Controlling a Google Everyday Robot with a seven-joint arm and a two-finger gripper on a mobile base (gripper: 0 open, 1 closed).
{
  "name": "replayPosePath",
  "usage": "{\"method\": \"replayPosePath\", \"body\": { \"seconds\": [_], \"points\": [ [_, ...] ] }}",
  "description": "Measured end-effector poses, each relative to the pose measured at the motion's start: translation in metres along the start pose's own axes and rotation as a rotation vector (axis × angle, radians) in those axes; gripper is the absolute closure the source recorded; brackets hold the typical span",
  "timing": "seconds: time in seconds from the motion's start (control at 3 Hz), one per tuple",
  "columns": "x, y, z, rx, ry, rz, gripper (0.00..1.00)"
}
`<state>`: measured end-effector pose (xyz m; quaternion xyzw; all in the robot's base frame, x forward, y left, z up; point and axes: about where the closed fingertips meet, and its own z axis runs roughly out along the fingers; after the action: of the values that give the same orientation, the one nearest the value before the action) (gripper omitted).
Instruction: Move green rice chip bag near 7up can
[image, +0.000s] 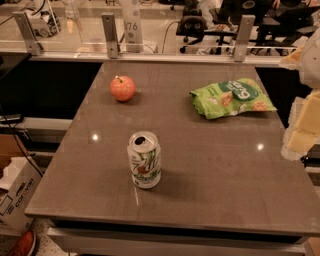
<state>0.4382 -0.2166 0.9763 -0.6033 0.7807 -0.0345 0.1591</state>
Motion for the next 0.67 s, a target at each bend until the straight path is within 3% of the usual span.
{"method": "replayPosePath", "body": {
  "seconds": [0.67],
  "points": [
    [-0.003,-0.012,0.005,0.021,-0.004,-0.028,0.0]
  ]
}}
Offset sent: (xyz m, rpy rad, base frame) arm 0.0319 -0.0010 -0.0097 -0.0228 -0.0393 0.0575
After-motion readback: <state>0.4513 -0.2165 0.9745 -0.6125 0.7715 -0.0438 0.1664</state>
